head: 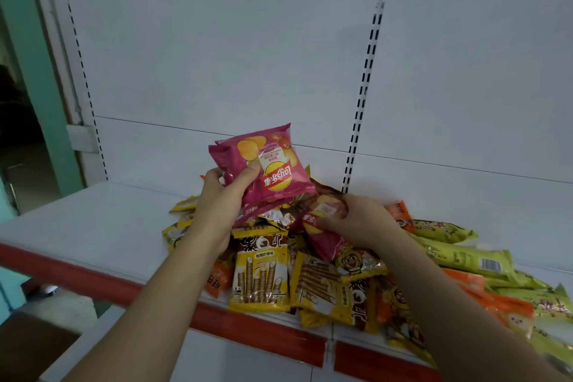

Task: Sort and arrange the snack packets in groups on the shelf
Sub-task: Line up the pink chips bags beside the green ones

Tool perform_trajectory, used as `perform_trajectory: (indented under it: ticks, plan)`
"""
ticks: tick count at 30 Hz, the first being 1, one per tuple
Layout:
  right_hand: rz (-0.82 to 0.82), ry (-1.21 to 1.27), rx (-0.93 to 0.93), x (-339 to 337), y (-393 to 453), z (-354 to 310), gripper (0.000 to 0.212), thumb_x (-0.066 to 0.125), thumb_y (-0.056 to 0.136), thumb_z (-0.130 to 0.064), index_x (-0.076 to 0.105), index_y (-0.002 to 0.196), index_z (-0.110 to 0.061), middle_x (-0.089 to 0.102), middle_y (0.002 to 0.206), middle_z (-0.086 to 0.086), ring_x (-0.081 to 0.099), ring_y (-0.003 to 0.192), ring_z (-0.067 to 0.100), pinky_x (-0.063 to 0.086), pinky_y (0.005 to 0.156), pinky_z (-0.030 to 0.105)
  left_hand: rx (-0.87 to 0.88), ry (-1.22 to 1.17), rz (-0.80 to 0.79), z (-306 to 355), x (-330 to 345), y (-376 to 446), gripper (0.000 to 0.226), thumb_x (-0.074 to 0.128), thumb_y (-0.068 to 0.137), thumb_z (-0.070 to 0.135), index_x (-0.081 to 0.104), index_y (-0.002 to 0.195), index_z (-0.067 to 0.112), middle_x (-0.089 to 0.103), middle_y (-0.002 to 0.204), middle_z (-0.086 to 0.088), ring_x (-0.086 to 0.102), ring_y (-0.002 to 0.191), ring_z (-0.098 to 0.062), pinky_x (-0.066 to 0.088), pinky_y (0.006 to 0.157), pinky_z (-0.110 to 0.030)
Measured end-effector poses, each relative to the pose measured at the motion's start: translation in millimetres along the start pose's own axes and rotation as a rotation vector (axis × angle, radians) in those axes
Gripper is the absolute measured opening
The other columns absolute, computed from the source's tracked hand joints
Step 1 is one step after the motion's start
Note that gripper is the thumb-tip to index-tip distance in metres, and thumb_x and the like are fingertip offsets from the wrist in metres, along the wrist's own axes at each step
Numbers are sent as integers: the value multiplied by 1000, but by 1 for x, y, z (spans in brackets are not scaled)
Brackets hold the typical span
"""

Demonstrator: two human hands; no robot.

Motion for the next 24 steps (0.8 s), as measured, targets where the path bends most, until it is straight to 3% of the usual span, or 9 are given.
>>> perform_trajectory:
  ticks: [2, 7, 10, 13, 15, 17, 19, 21, 24]
  plan:
    - [79, 49, -17, -10, -3, -2, 49, 70, 76, -65, 63, 103, -24, 66, 91, -5, 61, 80, 15, 57, 72, 35, 26, 20, 17, 2, -1, -1, 72, 80, 80, 55, 48, 137, 24, 72, 121, -2, 75, 101, -20, 59, 95, -47]
    - [508, 322, -23, -76, -20, 20, 55, 66, 89, -53, 54, 137, -28, 66, 106, -3, 63, 92, 17, 52, 77, 31, 88, 84, 55, 9, 7, 0, 69, 78, 82, 57, 44, 134, 26, 68, 124, 1, 71, 106, -19, 58, 89, -37]
    - [653, 592, -2, -111, -42, 44, 52, 71, 90, -41, 56, 138, -28, 66, 111, -4, 62, 96, 12, 49, 74, 21, 102, 84, 23, 11, 26, -2, 62, 77, 84, 54, 42, 128, 29, 66, 123, 2, 69, 104, -14, 54, 75, -25]
    - [671, 840, -103, -129, -59, 52, 47, 74, 88, -38, 60, 133, -32, 70, 109, -4, 68, 98, 10, 60, 81, 33, 137, 116, -15, 8, 51, -6, 59, 77, 85, 51, 44, 126, 26, 65, 116, 6, 68, 103, -12, 51, 75, -23]
    - [597, 903, -199, -130, -67, 47, 45, 73, 89, -31, 60, 132, -30, 72, 98, -4, 71, 92, 9, 60, 78, 30, 143, 142, -95, 4, 77, -13, 64, 77, 84, 54, 45, 130, 26, 64, 115, 11, 67, 107, -13, 52, 83, -27]
    - [563, 802, -273, -130, -78, 44, 45, 69, 92, -27, 57, 135, -30, 70, 94, -9, 69, 87, 3, 56, 75, 20, 134, 159, -209, -3, 111, -21, 68, 75, 81, 61, 43, 133, 32, 64, 119, 14, 65, 109, -10, 50, 84, -27]
    - [571, 685, -274, -131, -87, 57, 46, 66, 94, -30, 53, 138, -36, 64, 108, -11, 63, 95, 1, 53, 79, 18, 134, 171, -307, -8, 144, -31, 63, 74, 79, 66, 46, 128, 37, 65, 121, 15, 65, 110, -7, 51, 84, -26]
    - [568, 619, -240, -136, -96, 82, 47, 63, 96, -29, 50, 140, -38, 58, 118, -11, 59, 102, -3, 50, 82, 13, 122, 168, -368, -15, 172, -41, 69, 75, 76, 70, 49, 130, 35, 66, 119, 17, 65, 112, -8, 53, 93, -33]
    - [544, 596, -192, -147, -113, 123, 47, 60, 98, -30, 50, 143, -35, 52, 128, -11, 53, 112, -8, 50, 88, 13, 111, 199, -433, -22, 214, -62, 68, 75, 79, 60, 43, 134, 34, 60, 111, 22, 64, 106, -9, 52, 90, -30]
Point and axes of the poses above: each hand's wrist, its own y-axis towards the middle knuckle, its own x-axis out of the palm, z = x × y, the point moved 9 cm from there along y, towards the middle knuckle
